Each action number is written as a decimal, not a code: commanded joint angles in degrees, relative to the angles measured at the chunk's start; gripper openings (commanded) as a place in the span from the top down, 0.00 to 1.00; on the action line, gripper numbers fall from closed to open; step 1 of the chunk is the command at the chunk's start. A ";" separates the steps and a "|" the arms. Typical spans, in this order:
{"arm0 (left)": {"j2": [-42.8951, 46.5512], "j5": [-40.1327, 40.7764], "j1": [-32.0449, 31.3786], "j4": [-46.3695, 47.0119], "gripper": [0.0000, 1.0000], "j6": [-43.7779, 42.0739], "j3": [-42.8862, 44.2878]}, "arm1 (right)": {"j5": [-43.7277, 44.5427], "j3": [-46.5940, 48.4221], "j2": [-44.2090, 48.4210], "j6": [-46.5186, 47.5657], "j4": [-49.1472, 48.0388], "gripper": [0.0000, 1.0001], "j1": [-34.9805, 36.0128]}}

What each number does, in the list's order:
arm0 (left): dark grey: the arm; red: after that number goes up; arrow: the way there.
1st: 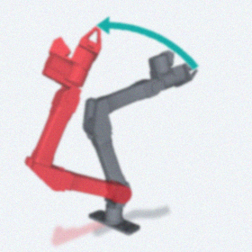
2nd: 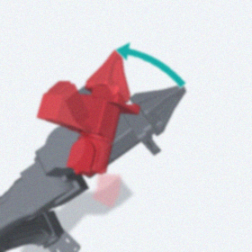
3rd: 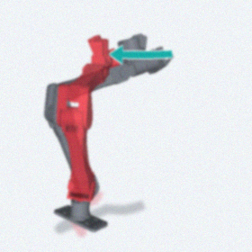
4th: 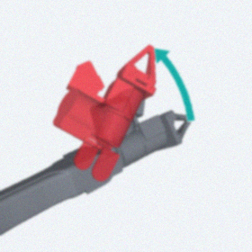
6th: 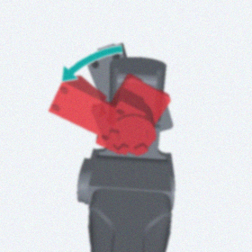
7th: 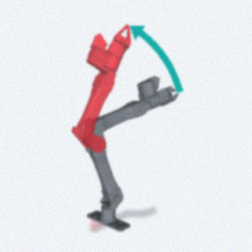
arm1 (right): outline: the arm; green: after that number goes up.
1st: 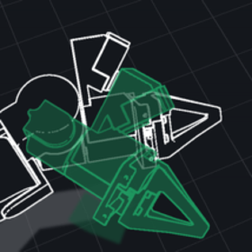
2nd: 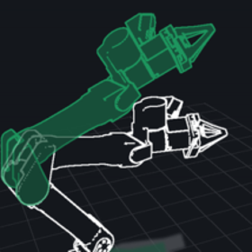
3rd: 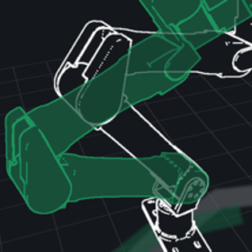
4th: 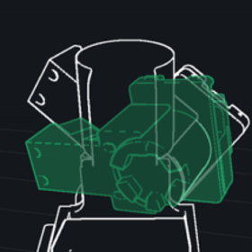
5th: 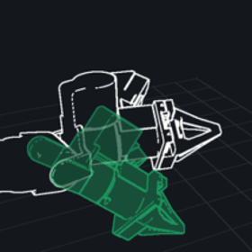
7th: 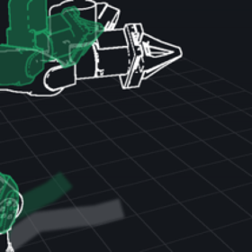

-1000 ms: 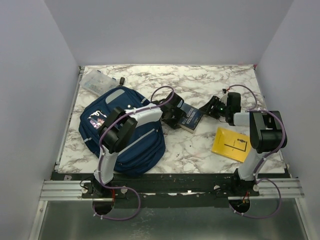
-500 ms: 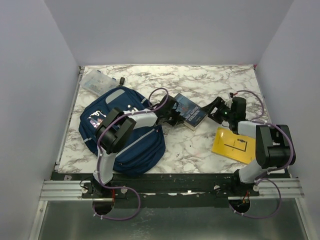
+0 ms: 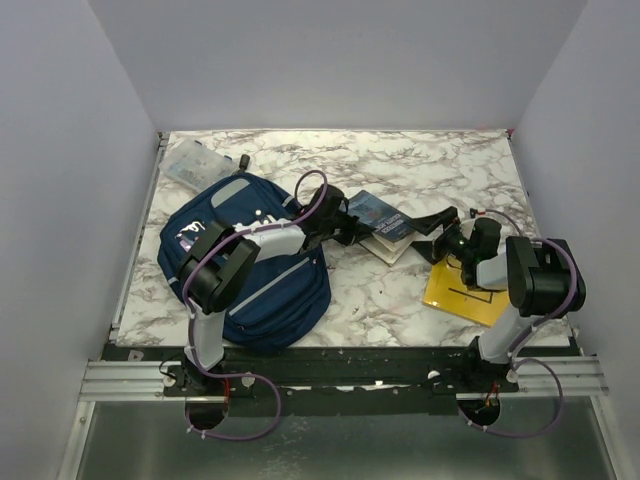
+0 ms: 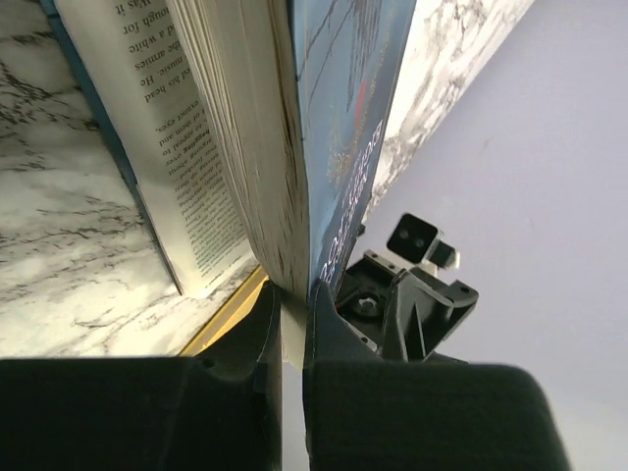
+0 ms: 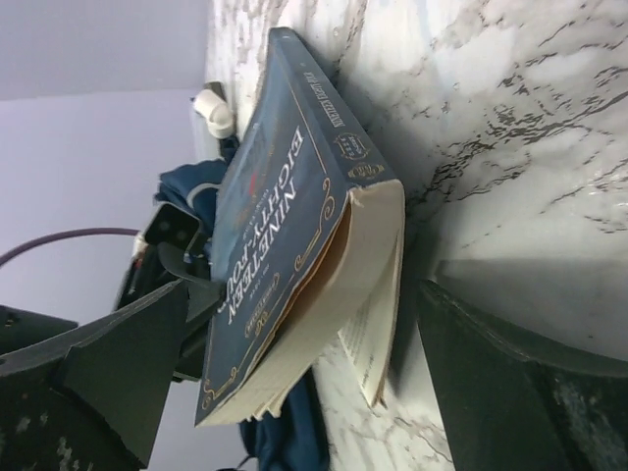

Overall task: Pack the student bag
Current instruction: Pick up the book from the center of the board, then place the book in the student bag.

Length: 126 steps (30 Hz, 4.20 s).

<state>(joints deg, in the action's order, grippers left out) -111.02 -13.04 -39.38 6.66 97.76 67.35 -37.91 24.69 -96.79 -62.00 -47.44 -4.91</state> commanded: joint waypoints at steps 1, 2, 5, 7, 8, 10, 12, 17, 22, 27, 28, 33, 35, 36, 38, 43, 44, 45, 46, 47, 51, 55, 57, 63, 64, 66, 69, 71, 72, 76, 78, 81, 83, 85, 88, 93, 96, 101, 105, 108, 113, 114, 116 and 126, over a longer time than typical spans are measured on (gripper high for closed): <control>3.53 -4.79 -0.08 7.25 1.00 1.22 -0.29 | -3.97 -2.71 -5.90 -10.14 -14.89 0.00 0.20; 3.76 -4.97 -0.09 7.51 1.00 1.09 -0.48 | -3.80 -2.41 -6.54 -9.64 -15.24 0.00 0.60; 4.32 -5.61 -0.47 7.96 1.00 0.60 -1.14 | -3.66 -0.43 -7.73 -8.01 -13.39 0.04 2.05; 4.06 -6.34 -0.74 8.37 1.00 -0.24 -1.04 | -3.76 -0.30 -7.93 -9.19 -14.67 0.09 3.62; 3.90 -6.75 -0.83 8.42 1.00 -0.93 -1.00 | -3.27 -0.49 -7.70 -10.25 -15.30 0.11 4.57; 4.34 -6.86 -1.00 8.62 1.00 -3.54 -1.56 | -1.29 -1.71 -6.37 -12.19 -16.10 0.16 4.91; 6.26 -4.42 -1.63 9.20 0.95 -7.56 -3.25 | 0.40 -2.51 -4.86 -13.31 -15.32 0.24 6.37; 8.43 -7.46 -1.60 9.78 0.65 -15.59 -3.14 | 0.55 -0.85 -2.39 -11.65 -8.51 0.34 7.58; 16.85 -7.31 -2.61 9.54 0.42 -24.44 -10.64 | 1.61 -0.66 4.31 -10.75 -3.19 0.65 7.63; 29.46 -8.96 -2.72 3.47 0.21 -36.84 -18.22 | 9.17 3.40 15.37 -0.92 15.45 0.87 7.61; 32.35 -7.43 -2.94 -2.95 0.14 -41.24 -18.13 | 10.77 4.46 17.03 1.71 18.90 0.89 7.58; 41.41 11.02 -8.86 -36.84 0.11 -61.09 -11.29 | 13.87 9.79 22.18 10.41 32.47 0.99 7.93; 41.73 12.56 -9.94 -43.23 0.14 -64.02 -10.97 | 13.63 11.31 23.05 12.43 35.58 0.99 8.60; 41.60 12.49 -10.43 -44.68 0.15 -64.77 -11.36 | 13.76 11.74 23.67 12.80 36.24 1.00 9.19; 41.05 12.09 -12.05 -45.74 0.19 -66.13 -12.58 | 13.89 12.03 25.01 13.36 36.78 0.99 10.52; 35.52 18.05 -15.63 -46.55 0.45 -65.67 -12.70 | 14.67 12.10 27.65 14.56 38.07 0.99 12.93; 34.26 19.02 -16.00 -46.69 0.45 -65.59 -12.40 | 14.63 12.18 27.88 14.60 38.24 0.99 13.10; 32.63 20.22 -16.44 -46.80 0.45 -65.63 -11.90 | 14.50 12.37 28.08 14.63 38.91 0.99 13.18; 31.53 21.13 -16.97 -46.91 0.45 -65.67 -11.45 | 14.30 12.57 28.27 14.76 39.70 0.99 13.32; 30.17 22.08 -17.32 -46.99 0.45 -65.61 -11.22 | 14.25 12.37 28.63 14.89 40.20 0.99 13.50; 27.39 25.83 -19.41 -47.73 0.47 -64.44 -10.83 | 14.21 11.38 30.24 15.16 40.98 0.99 13.78; 28.64 31.38 -20.61 -48.23 0.53 -63.13 -12.03 | 14.36 10.47 31.45 15.62 41.46 0.99 13.87; 29.92 33.13 -20.65 -49.30 0.53 -62.61 -12.08 | 14.60 10.54 31.24 15.73 41.10 0.99 13.87; 33.79 36.65 -20.65 -50.30 0.55 -61.70 -13.36 | 13.47 9.48 29.11 14.12 37.26 0.99 14.04; 34.02 36.85 -20.65 -50.82 0.55 -61.57 -13.46 | 13.39 9.89 28.47 13.91 37.50 0.99 14.05; 34.37 35.77 -20.65 -50.44 0.52 -61.58 -14.20 | 13.01 10.24 27.86 13.68 37.63 0.99 14.27; 31.99 33.18 -20.65 -49.68 0.50 -62.76 -14.19 | 13.46 9.40 27.56 13.16 35.48 0.99 14.96; 30.37 31.52 -20.82 -49.55 0.48 -62.82 -13.92 | 13.60 10.74 27.29 13.41 37.48 0.99 15.10; 30.01 31.06 -20.99 -49.10 0.47 -62.69 -14.14 | 13.82 11.14 27.52 13.62 38.33 1.00 15.21; 28.10 30.31 -21.18 -45.79 0.43 -63.91 -15.49 | 16.22 11.09 28.73 15.09 39.09 0.99 16.15; 26.28 30.95 -21.18 -46.14 0.44 -64.02 -15.28 | 16.39 12.14 28.77 15.85 41.39 0.99 16.24; 24.56 32.45 -21.19 -46.07 0.60 -63.86 -14.86 | 16.61 11.35 29.38 16.15 40.48 0.99 16.78; 25.03 33.34 -21.18 -47.28 0.71 -64.27 -13.91 | 16.80 12.21 29.15 17.05 42.50 0.99 16.94; 27.31 34.03 -21.18 -47.74 0.82 -64.01 -13.65 | 16.88 12.59 29.58 17.88 44.01 0.99 17.24; 31.45 35.08 -21.18 -48.14 1.00 -64.51 -12.64 | 16.21 12.67 30.24 19.84 45.60 0.99 17.63; 39.45 35.62 -20.62 -49.28 1.00 -64.90 -9.63 | 13.32 13.70 32.00 22.22 52.32 0.99 18.15; 43.31 35.45 -19.86 -49.53 1.00 -66.03 -6.79 | 17.20 16.32 34.29 25.56 58.99 0.99 21.40; 49.57 33.49 -17.25 -48.67 1.00 -67.59 -3.80 | 11.40 18.11 38.86 25.12 62.82 0.99 22.92; 53.01 31.70 -15.11 -48.05 1.00 -70.48 -0.61 | 4.54 17.76 42.20 21.84 62.32 0.99 23.22; 54.36 31.39 -13.86 -47.87 1.00 -72.27 0.63 | 5.28 19.41 44.25 22.90 65.85 0.99 23.54; 55.48 29.56 -12.02 -47.44 1.00 -72.53 1.13 | 3.48 21.76 49.20 21.72 67.90 0.99 23.61; 55.39 28.95 -11.72 -47.44 1.00 -72.45 1.33 | 3.62 22.39 49.42 21.73 68.94 0.99 23.63; 55.39 27.76 -11.35 -47.00 1.00 -72.27 1.38 | 2.78 22.30 49.84 21.64 69.08 0.99 23.93; 51.72 20.11 -10.79 -43.63 1.00 -68.62 5.22 | -5.26 9.02 48.12 0.27 40.04 0.99 29.71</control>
<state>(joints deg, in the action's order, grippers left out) -58.98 14.04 -49.91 -46.52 25.93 66.92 -37.23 36.80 -48.12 -48.93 12.56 21.32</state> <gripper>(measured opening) 0.022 0.219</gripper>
